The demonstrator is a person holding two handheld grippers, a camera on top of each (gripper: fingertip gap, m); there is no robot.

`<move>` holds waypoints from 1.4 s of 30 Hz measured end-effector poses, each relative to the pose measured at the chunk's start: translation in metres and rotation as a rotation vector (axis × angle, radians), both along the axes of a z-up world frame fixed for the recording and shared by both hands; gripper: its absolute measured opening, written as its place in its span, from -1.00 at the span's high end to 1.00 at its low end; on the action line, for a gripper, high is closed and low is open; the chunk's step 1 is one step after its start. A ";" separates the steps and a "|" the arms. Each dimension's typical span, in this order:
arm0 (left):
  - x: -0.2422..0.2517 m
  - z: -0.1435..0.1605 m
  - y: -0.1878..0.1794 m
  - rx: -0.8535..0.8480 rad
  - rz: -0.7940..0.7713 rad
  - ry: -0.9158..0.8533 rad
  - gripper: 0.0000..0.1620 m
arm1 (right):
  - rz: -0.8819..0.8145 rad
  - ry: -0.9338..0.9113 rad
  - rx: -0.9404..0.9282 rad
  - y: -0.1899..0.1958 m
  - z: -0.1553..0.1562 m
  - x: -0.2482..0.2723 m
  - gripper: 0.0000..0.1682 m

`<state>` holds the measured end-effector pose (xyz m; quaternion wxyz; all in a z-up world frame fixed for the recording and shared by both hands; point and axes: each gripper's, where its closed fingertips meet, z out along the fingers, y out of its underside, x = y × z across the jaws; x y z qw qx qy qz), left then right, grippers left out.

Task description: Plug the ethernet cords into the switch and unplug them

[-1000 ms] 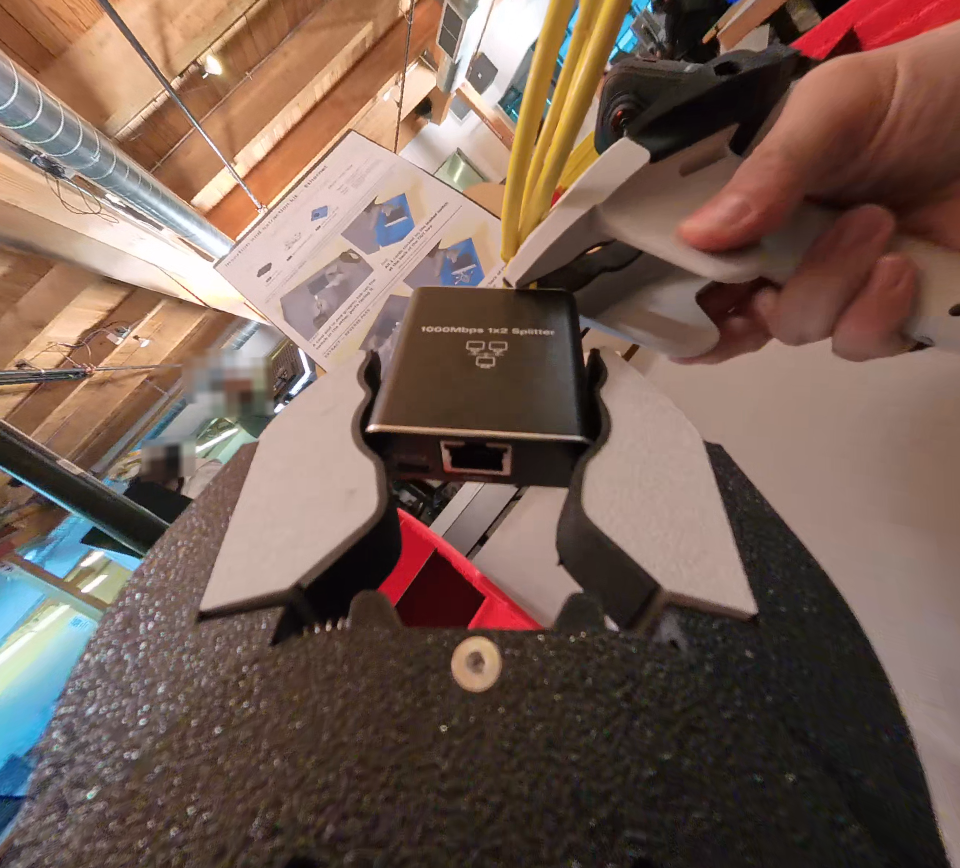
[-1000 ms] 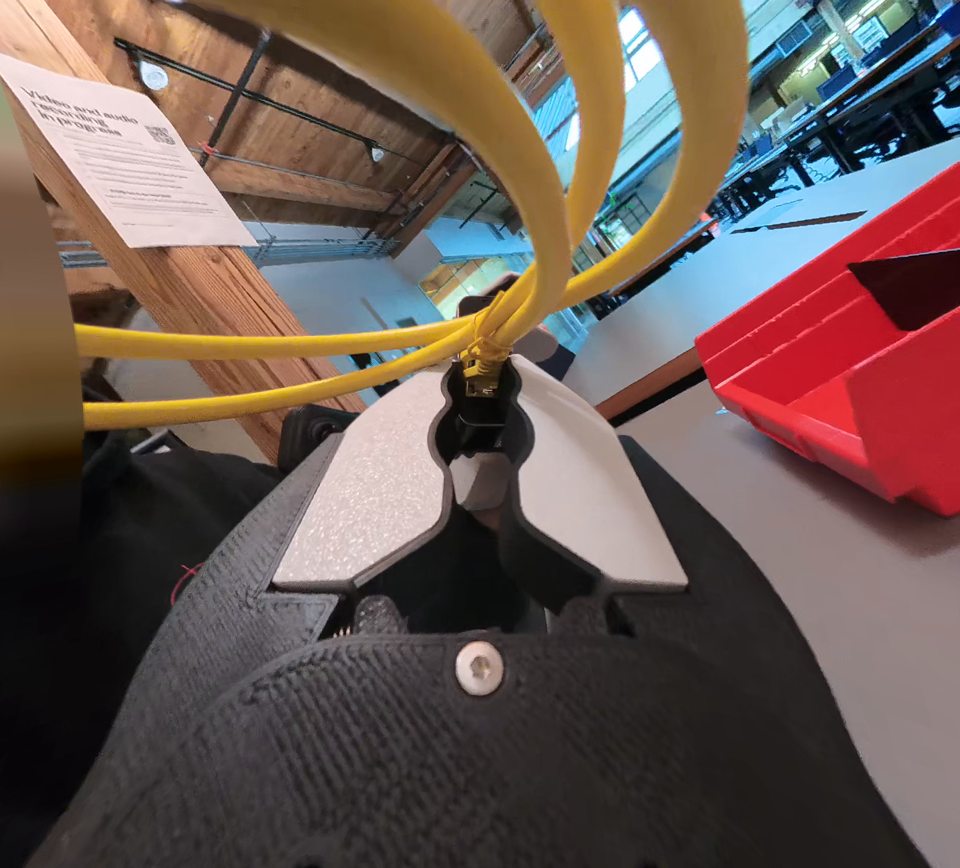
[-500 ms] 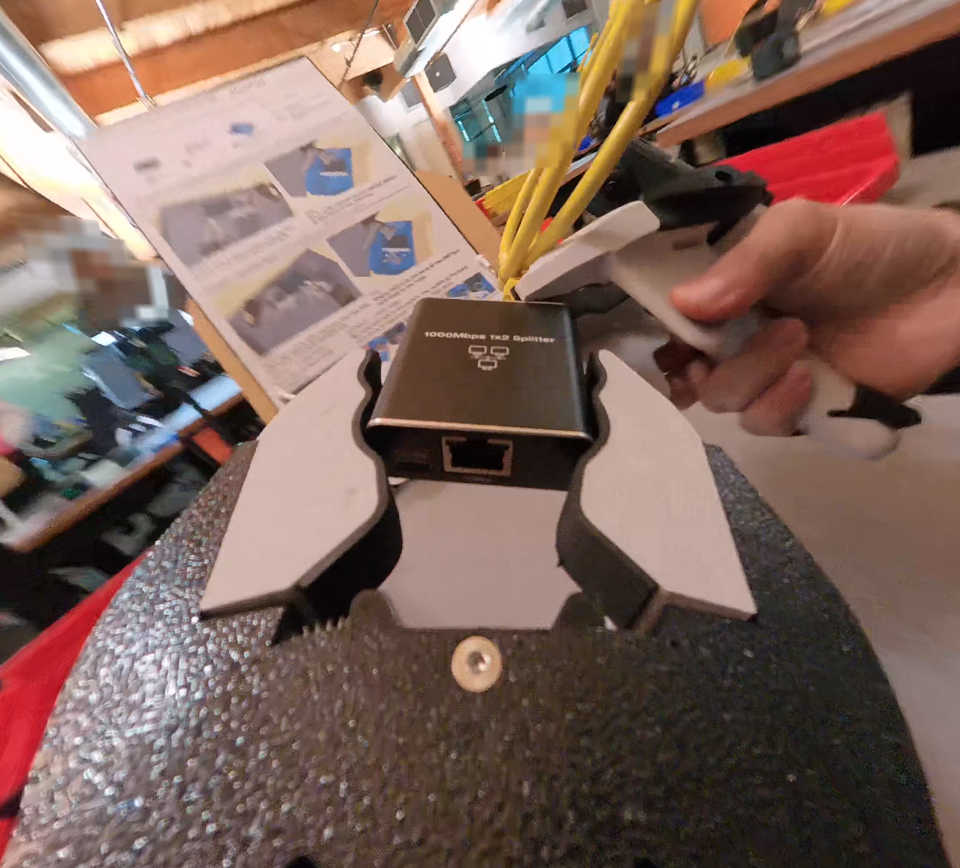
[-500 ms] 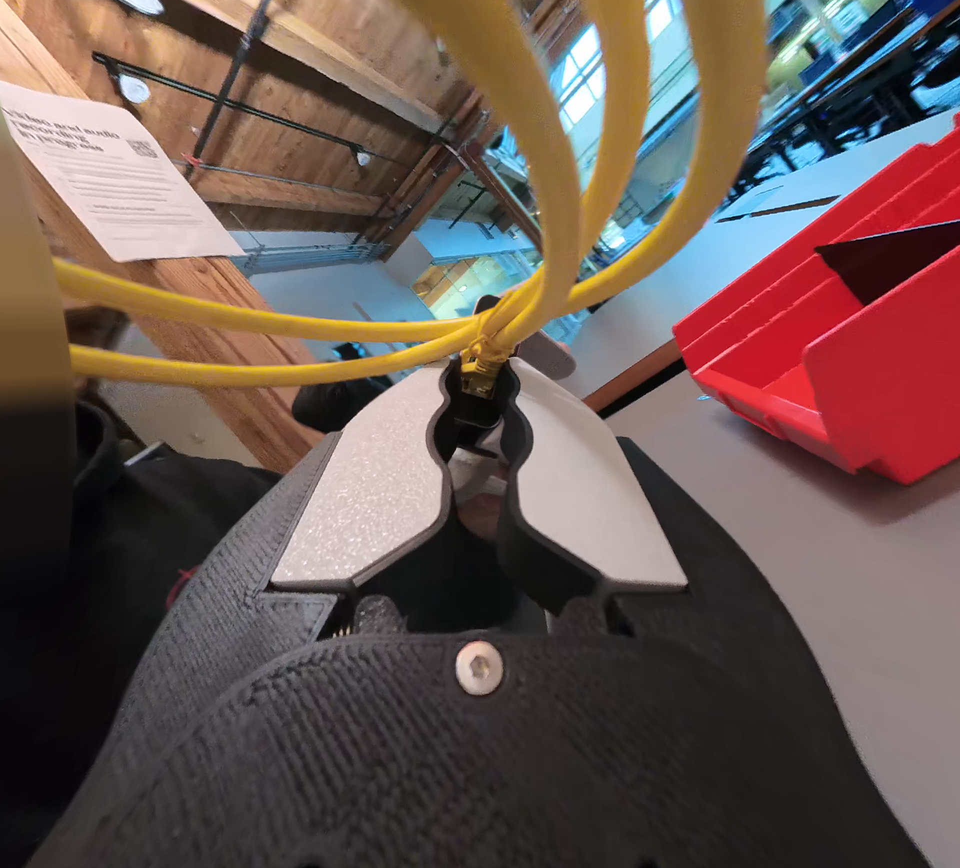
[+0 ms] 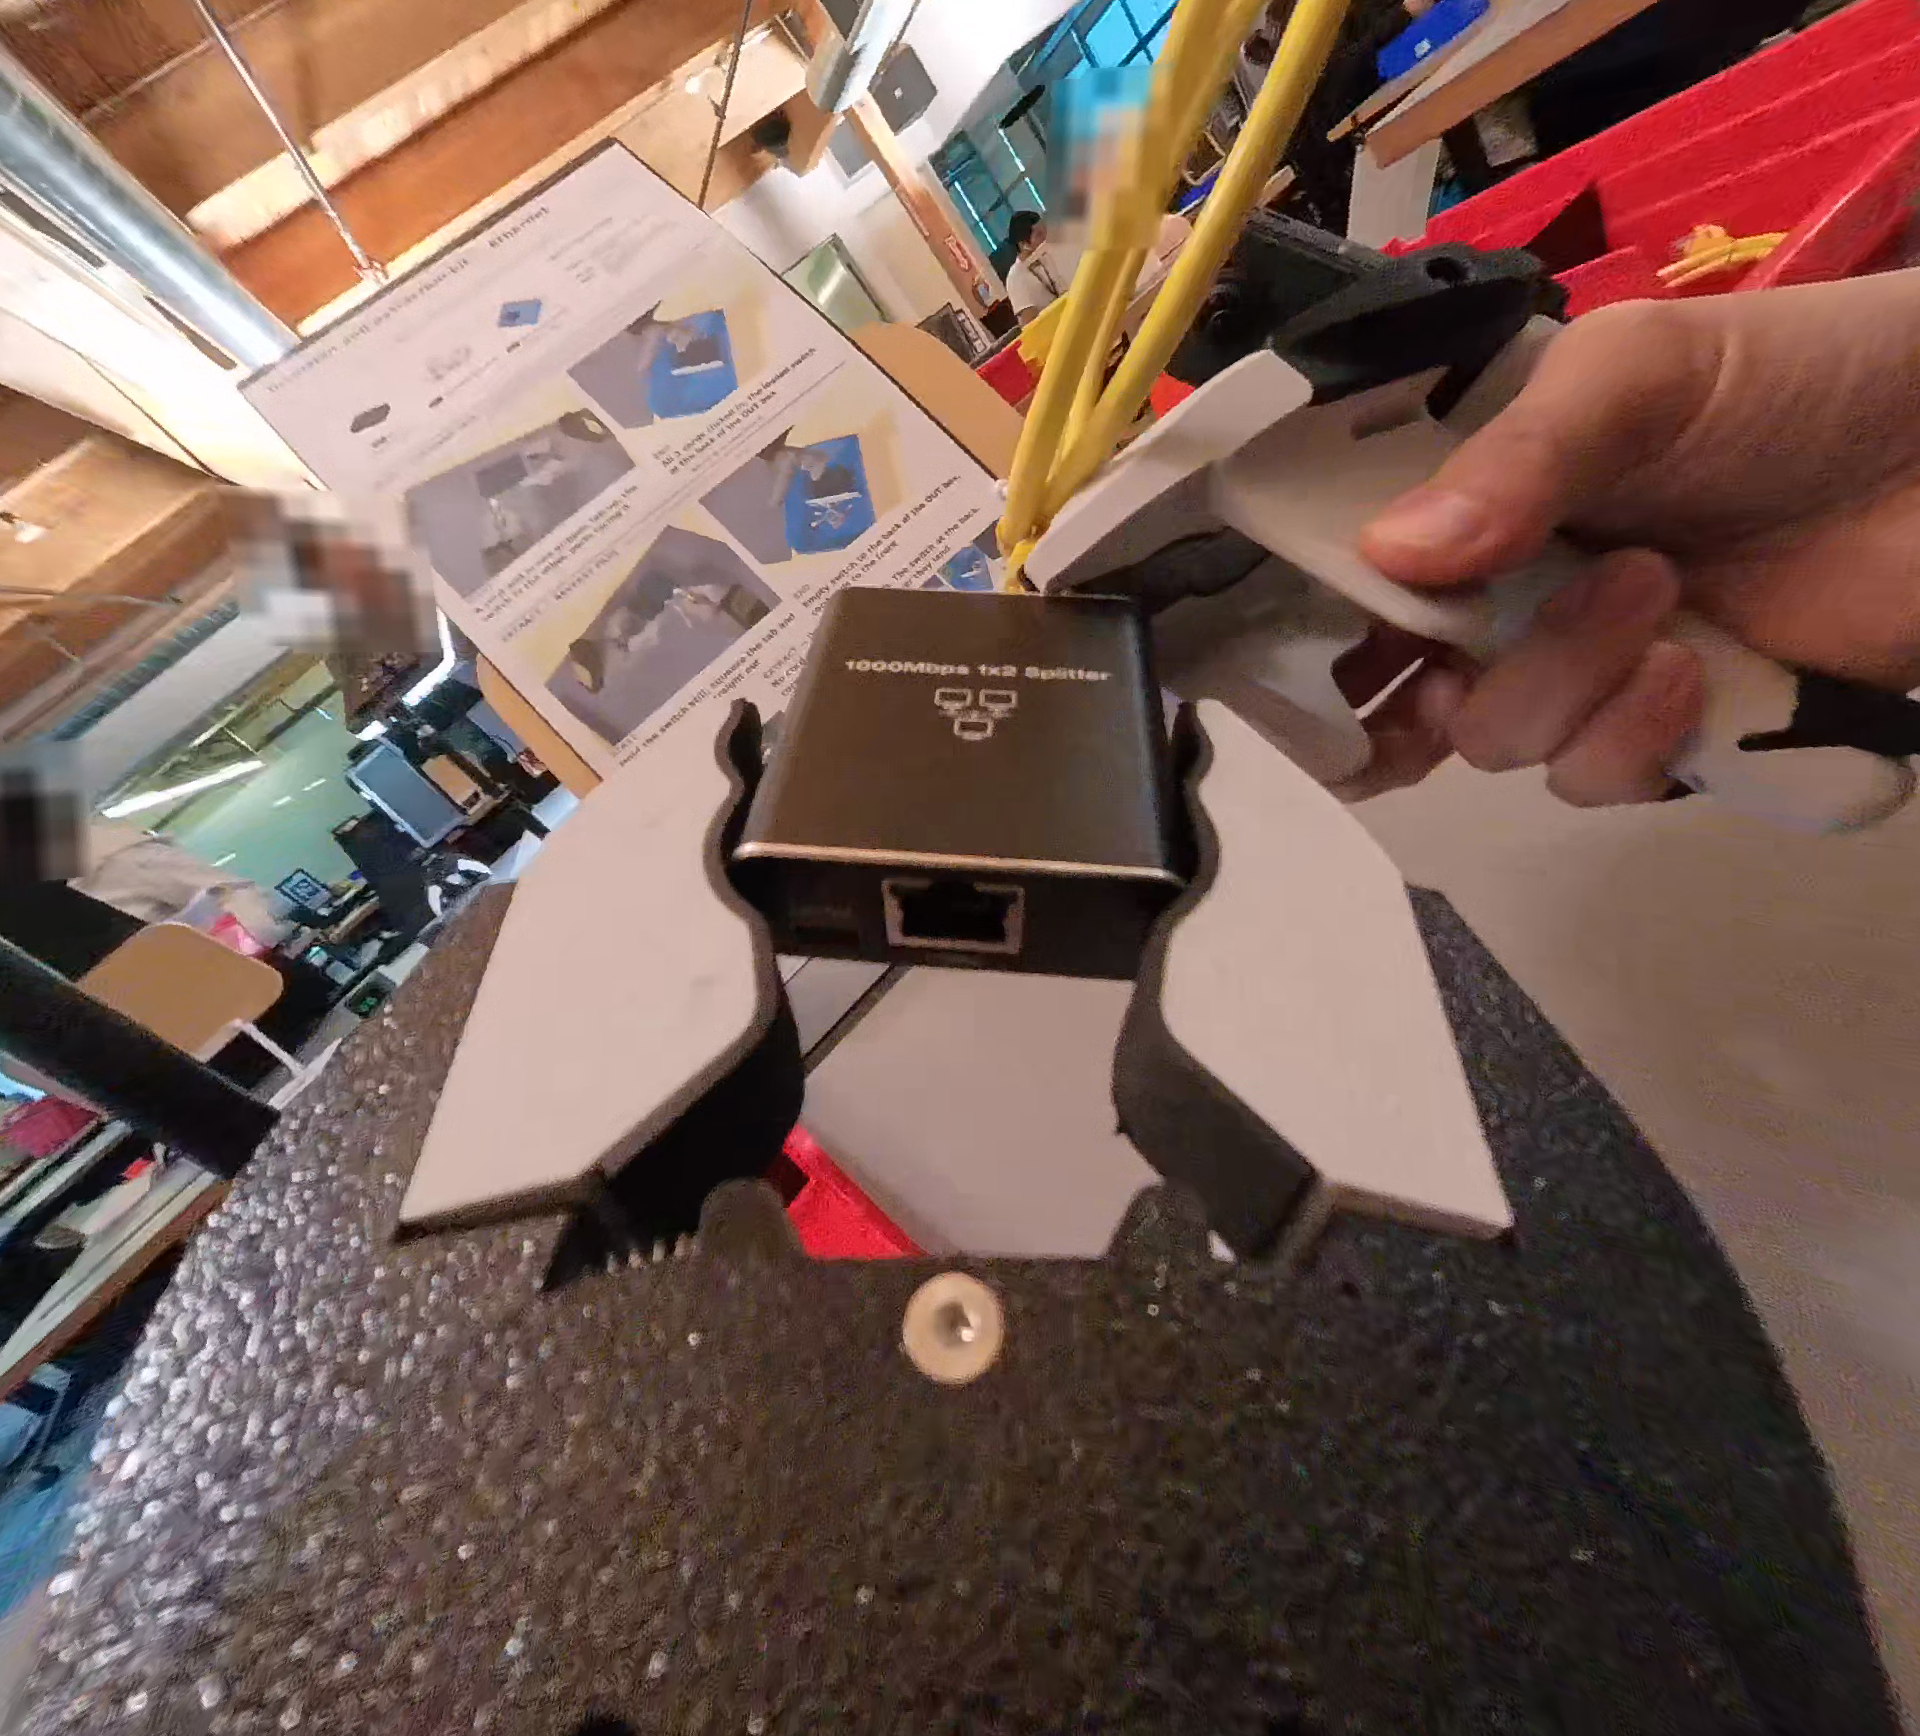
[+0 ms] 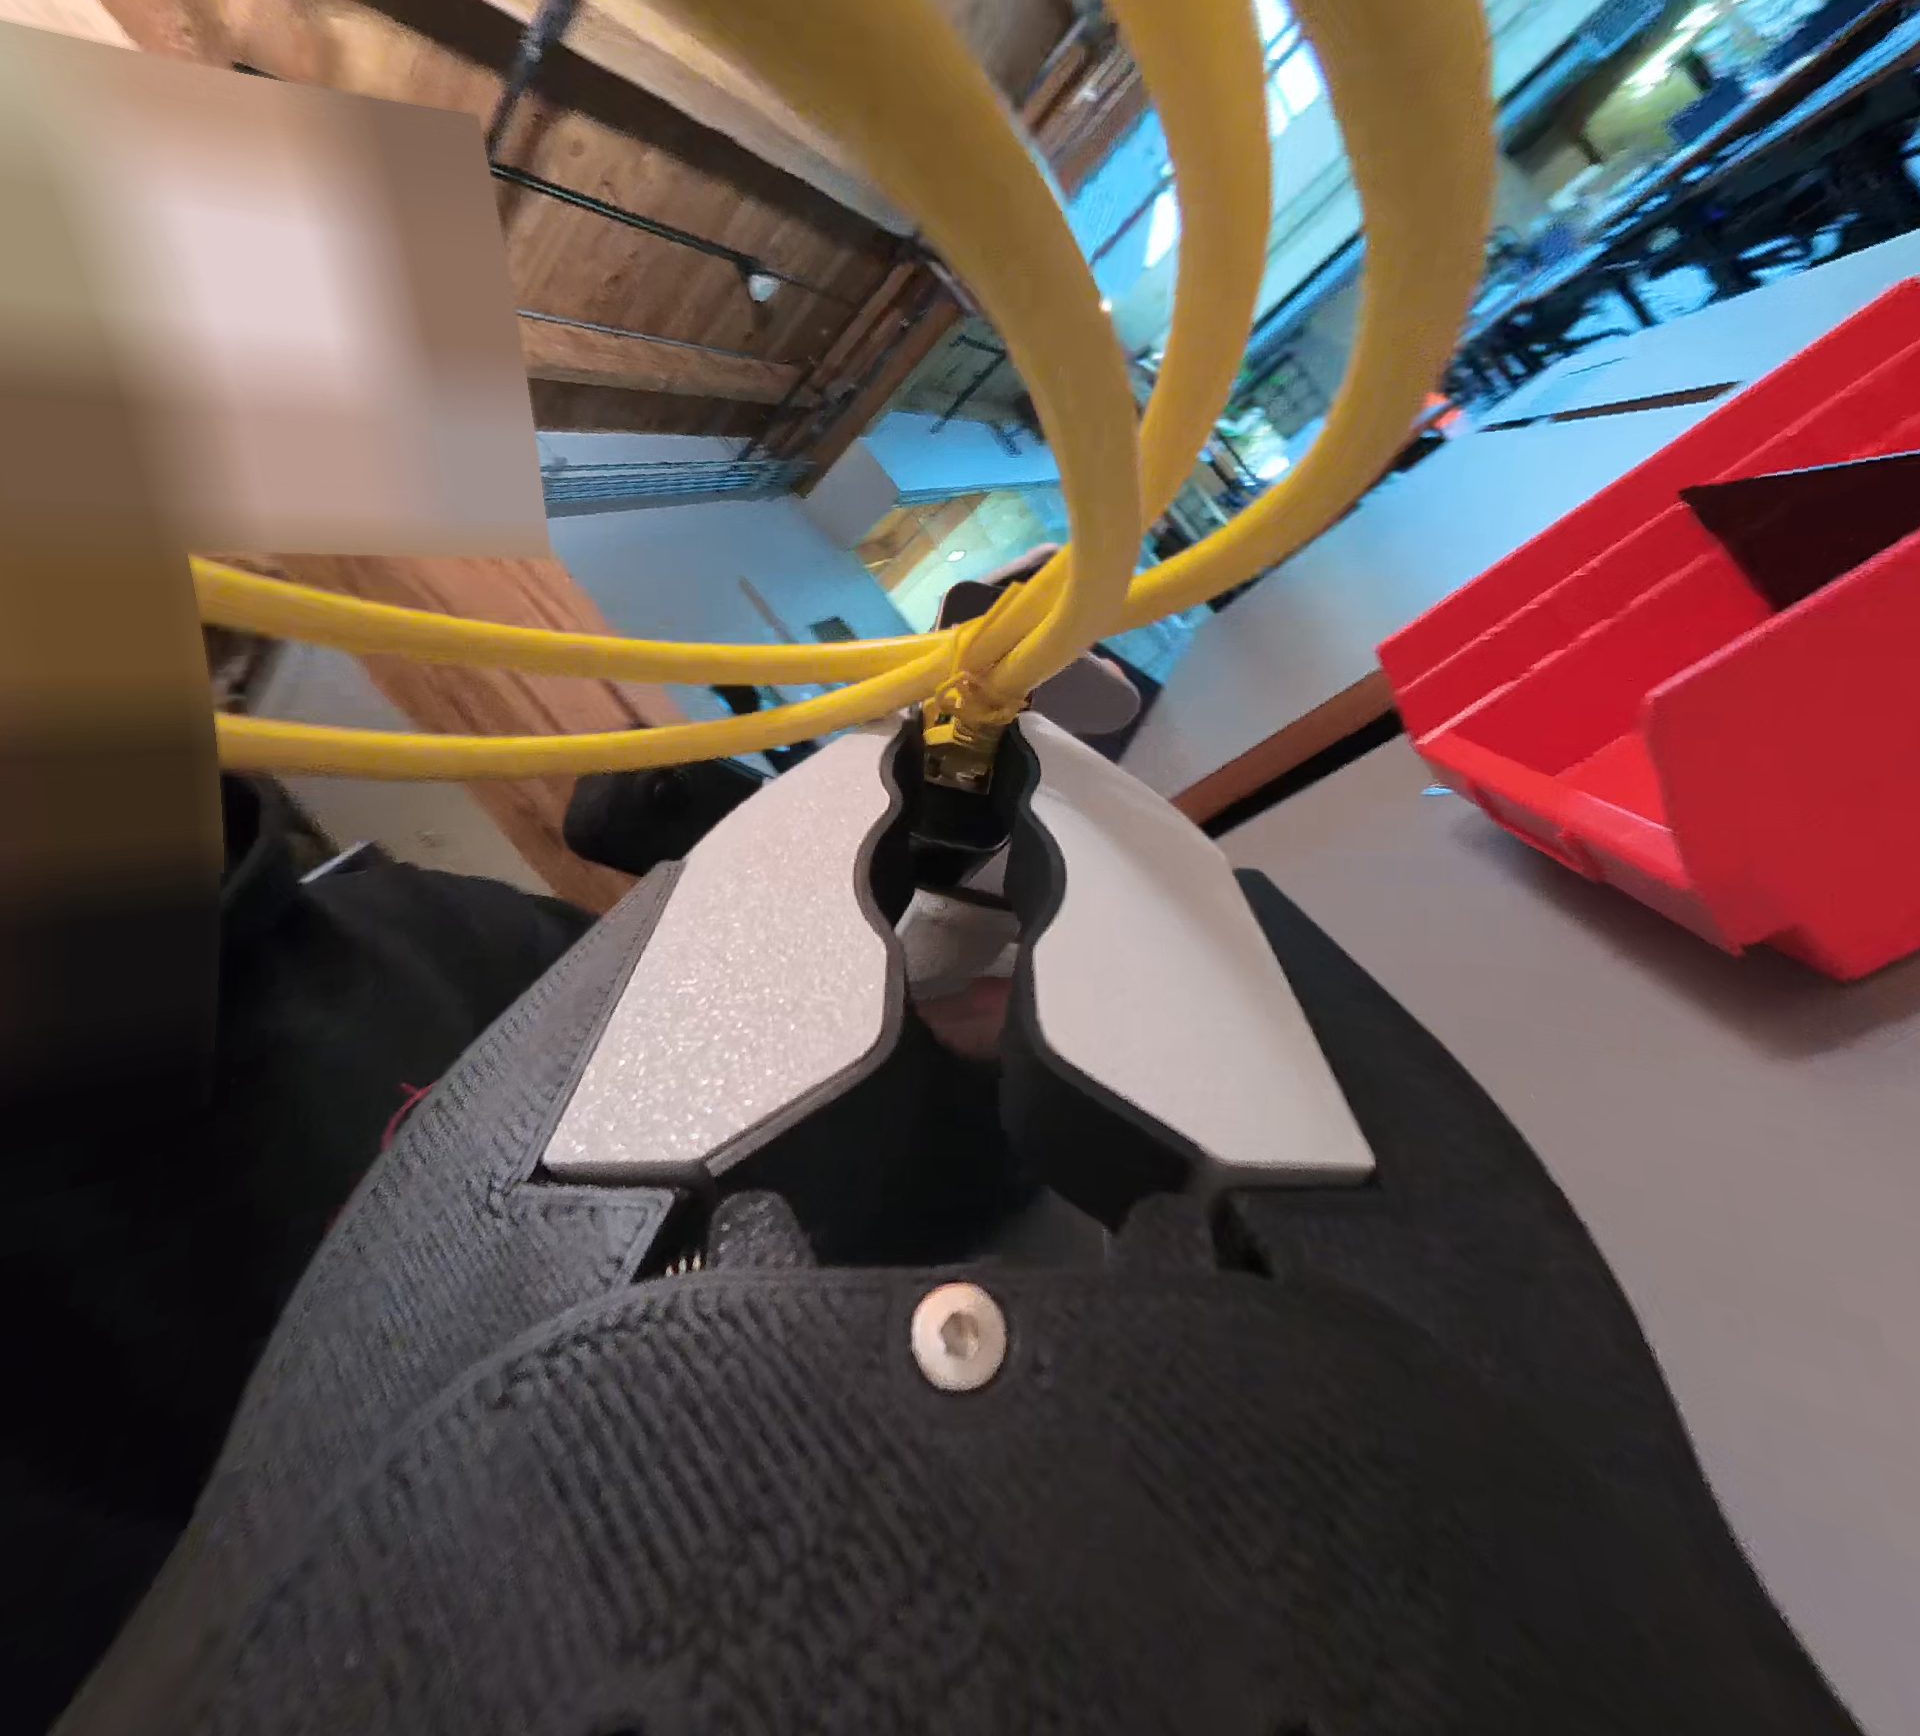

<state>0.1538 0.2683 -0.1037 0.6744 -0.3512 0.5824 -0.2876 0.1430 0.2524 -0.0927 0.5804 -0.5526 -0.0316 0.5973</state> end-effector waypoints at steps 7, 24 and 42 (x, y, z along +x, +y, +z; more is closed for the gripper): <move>-0.006 0.027 -0.029 0.206 0.006 -0.093 0.07 | -0.013 0.029 0.110 -0.027 0.022 -0.008 0.83; 0.002 0.038 -0.134 0.288 -0.172 -0.170 0.07 | -0.336 0.337 0.176 -0.130 0.037 -0.001 0.83; 0.020 0.023 -0.156 0.256 -0.097 -0.138 0.07 | -0.432 0.412 0.118 -0.150 0.022 0.026 0.83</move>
